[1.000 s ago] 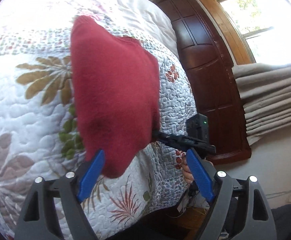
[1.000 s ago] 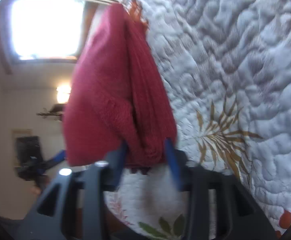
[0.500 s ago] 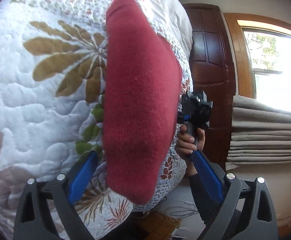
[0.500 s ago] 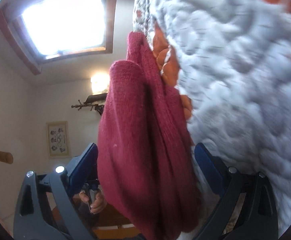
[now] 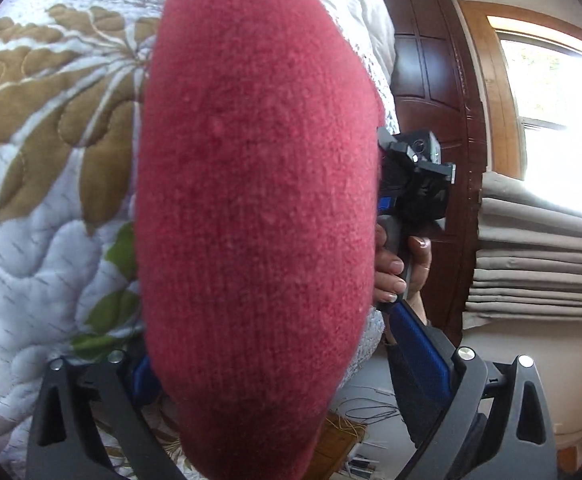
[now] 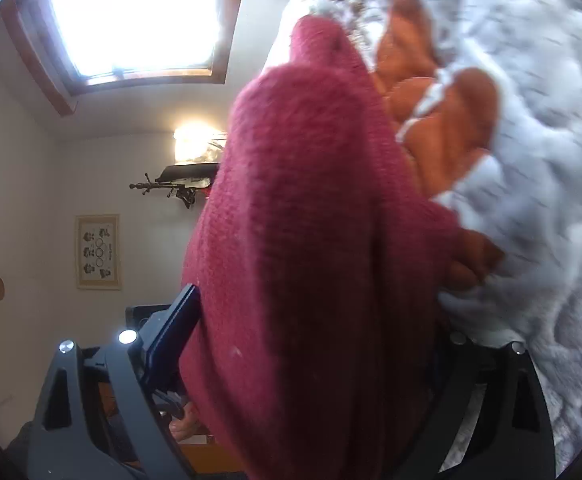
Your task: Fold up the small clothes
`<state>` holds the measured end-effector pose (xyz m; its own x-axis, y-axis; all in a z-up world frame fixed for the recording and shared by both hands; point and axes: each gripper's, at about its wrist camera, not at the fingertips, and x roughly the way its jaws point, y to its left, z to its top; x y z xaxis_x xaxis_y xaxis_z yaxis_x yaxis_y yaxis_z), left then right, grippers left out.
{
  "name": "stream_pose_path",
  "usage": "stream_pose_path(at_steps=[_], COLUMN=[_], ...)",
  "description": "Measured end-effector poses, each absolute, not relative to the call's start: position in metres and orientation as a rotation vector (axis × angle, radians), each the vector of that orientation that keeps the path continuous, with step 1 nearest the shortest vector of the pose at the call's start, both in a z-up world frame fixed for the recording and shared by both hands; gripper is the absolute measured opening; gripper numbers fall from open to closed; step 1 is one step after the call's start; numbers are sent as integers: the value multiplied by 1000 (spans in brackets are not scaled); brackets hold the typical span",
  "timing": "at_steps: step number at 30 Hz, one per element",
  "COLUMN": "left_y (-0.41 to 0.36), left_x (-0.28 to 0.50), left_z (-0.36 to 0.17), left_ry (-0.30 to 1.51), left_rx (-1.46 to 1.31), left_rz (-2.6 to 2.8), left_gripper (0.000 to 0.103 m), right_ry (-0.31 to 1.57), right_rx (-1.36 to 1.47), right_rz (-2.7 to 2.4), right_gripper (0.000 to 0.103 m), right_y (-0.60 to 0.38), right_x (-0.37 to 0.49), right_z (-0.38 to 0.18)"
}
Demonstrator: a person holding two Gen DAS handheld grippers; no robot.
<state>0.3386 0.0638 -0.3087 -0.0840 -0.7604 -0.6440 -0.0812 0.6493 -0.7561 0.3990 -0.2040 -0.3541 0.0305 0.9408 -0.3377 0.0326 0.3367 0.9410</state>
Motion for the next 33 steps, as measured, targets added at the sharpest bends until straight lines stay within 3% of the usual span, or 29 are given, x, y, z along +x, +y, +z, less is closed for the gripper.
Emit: stream_pose_path(at_steps=[2, 5, 13, 21, 24, 30, 33], left_y=[69, 76, 89, 176, 219, 268, 267], left_x=[337, 334, 328, 259, 219, 180, 178], left_z=[-308, -308, -260, -201, -213, -293, -301], left_ry=[1584, 1589, 1513, 1401, 1377, 1438, 1410], left_rx=[-727, -780, -768, -776, -807, -899, -939], left_rz=[-627, -623, -671, -654, -591, -498, -510], left_gripper=[57, 44, 38, 38, 38, 39, 48], right_ry=[1341, 1307, 1213, 1165, 1213, 1392, 1419], right_rx=[1020, 1017, 907, 777, 722, 635, 630], right_rz=[909, 898, 880, 1019, 1061, 1025, 963], right_gripper=[62, 50, 44, 44, 44, 46, 64], right_y=[-211, -209, -206, -113, -63, 0, -11], right_x=[401, 397, 379, 338, 315, 281, 276], right_z=[-352, -339, -272, -201, -207, -252, -257])
